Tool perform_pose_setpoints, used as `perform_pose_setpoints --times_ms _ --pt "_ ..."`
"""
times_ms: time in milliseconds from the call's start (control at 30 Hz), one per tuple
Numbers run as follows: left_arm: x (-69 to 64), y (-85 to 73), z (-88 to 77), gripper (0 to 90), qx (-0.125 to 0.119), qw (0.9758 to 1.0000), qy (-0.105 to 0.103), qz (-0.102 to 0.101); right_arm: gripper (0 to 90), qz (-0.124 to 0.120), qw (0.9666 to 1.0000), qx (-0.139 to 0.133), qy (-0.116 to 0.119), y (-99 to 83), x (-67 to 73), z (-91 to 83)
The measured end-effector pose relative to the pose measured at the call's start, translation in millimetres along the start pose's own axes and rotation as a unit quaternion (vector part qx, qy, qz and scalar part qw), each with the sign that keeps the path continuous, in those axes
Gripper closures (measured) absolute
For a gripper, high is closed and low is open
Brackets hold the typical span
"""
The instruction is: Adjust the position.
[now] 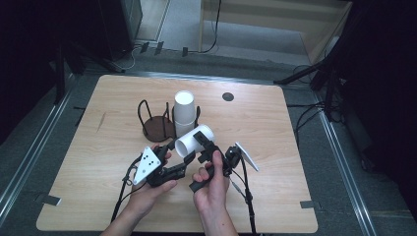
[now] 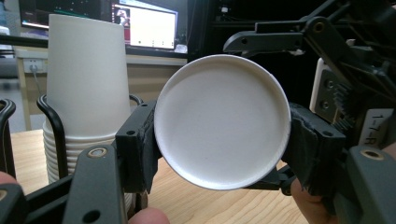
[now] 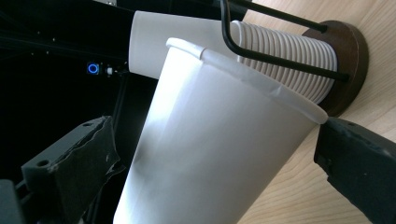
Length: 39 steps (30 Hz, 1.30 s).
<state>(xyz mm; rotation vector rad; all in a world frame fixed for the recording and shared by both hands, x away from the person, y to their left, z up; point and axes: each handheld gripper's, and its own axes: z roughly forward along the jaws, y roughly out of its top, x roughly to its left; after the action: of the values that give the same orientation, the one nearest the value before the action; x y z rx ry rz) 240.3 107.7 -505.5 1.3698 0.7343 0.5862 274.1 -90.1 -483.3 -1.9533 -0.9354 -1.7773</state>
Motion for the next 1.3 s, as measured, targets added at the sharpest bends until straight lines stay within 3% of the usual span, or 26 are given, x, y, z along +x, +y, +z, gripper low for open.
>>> perform_pose_setpoints --times_ms 400,500,600,867,1100,1300 --pt "-1.0 -1.4 -0.2 34.7 0.003 1.0 0.0 0.006 0.5 0.036 0.9991 0.003 0.02 5.2 -5.1 4.5" --pt "-1.0 -2.4 -0.1 34.7 0.007 0.9999 0.003 0.014 4.9 0.052 0.9982 0.008 0.027 5.1 -5.3 5.6" --pt "-0.5 -2.4 -0.7 34.7 0.008 0.9999 0.001 0.013 14.5 0.062 0.9979 0.009 0.018 5.5 -5.8 6.0" --pt "1.6 -2.6 -1.2 33.9 0.015 0.9998 -0.005 0.009 25.5 0.075 0.9961 0.017 0.045 5.2 -9.7 5.1" --pt "3.7 1.1 -3.7 33.1 0.029 0.9995 -0.008 0.006 29.4 0.053 0.9966 0.009 0.062 5.4 -8.2 3.9" --pt "5.5 2.7 -4.9 29.5 0.047 0.9989 -0.011 -0.002 29.8 0.001 0.998 -0.01 0.063 5.0 -3.1 1.0"
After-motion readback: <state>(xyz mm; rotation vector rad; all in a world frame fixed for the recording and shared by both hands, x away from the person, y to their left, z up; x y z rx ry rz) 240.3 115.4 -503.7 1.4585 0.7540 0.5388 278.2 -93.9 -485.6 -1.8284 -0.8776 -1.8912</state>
